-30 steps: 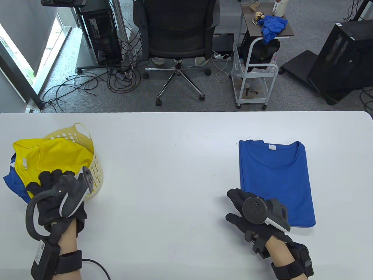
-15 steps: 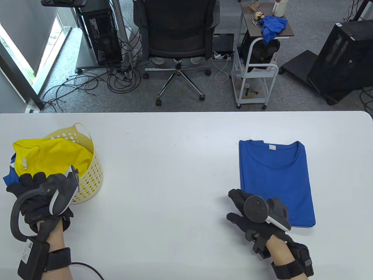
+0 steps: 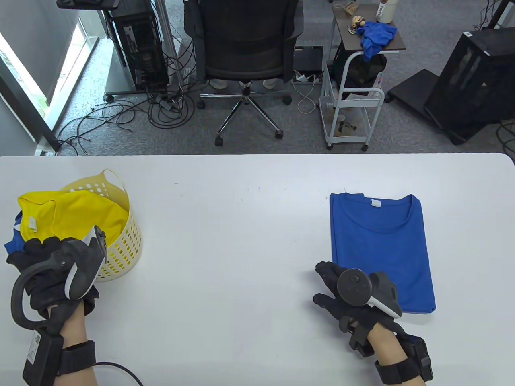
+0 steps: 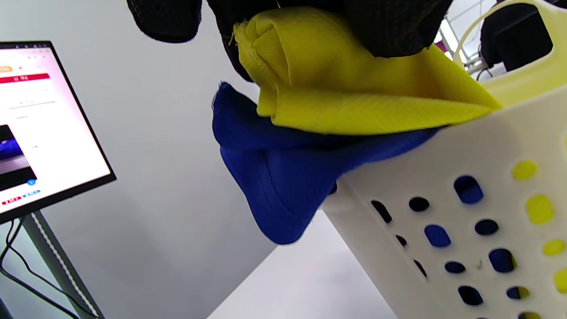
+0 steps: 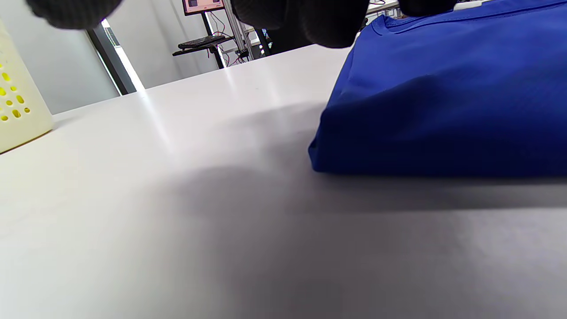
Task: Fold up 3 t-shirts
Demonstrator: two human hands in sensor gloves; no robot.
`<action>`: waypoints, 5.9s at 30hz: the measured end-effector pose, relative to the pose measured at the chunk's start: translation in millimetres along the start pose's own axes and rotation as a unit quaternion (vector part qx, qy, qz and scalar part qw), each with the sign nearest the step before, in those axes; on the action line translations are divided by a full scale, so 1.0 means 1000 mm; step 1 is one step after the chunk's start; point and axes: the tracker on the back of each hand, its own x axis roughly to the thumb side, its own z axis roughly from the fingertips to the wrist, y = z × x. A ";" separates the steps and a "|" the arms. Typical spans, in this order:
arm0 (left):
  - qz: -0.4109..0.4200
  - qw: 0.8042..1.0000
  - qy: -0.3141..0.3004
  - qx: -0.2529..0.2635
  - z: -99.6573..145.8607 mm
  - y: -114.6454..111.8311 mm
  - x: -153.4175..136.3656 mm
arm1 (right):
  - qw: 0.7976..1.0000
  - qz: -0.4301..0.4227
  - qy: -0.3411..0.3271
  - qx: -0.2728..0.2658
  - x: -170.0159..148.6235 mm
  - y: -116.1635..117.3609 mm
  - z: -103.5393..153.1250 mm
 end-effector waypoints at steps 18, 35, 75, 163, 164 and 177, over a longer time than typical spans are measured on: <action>0.167 0.969 -0.109 0.147 0.060 0.159 0.044 | 1.000 -0.012 -0.004 -0.008 -0.003 -0.002 0.001; 0.229 0.903 -0.267 0.246 0.163 0.272 0.134 | 1.000 -0.017 -0.003 -0.012 -0.005 -0.002 0.002; 0.309 0.894 -0.281 0.163 0.110 0.174 0.093 | 0.984 0.049 0.077 -0.153 0.007 -0.036 0.002; 0.171 0.910 -0.363 -0.107 0.069 -0.092 0.139 | 0.979 0.194 0.019 -0.064 0.004 -0.012 0.015; 0.163 0.911 -0.364 -0.103 0.070 -0.092 0.140 | 0.979 0.191 0.018 -0.065 0.004 -0.012 0.015; 0.097 0.934 -0.322 -0.117 0.065 -0.106 0.156 | 0.980 0.191 0.015 -0.061 0.005 -0.011 0.017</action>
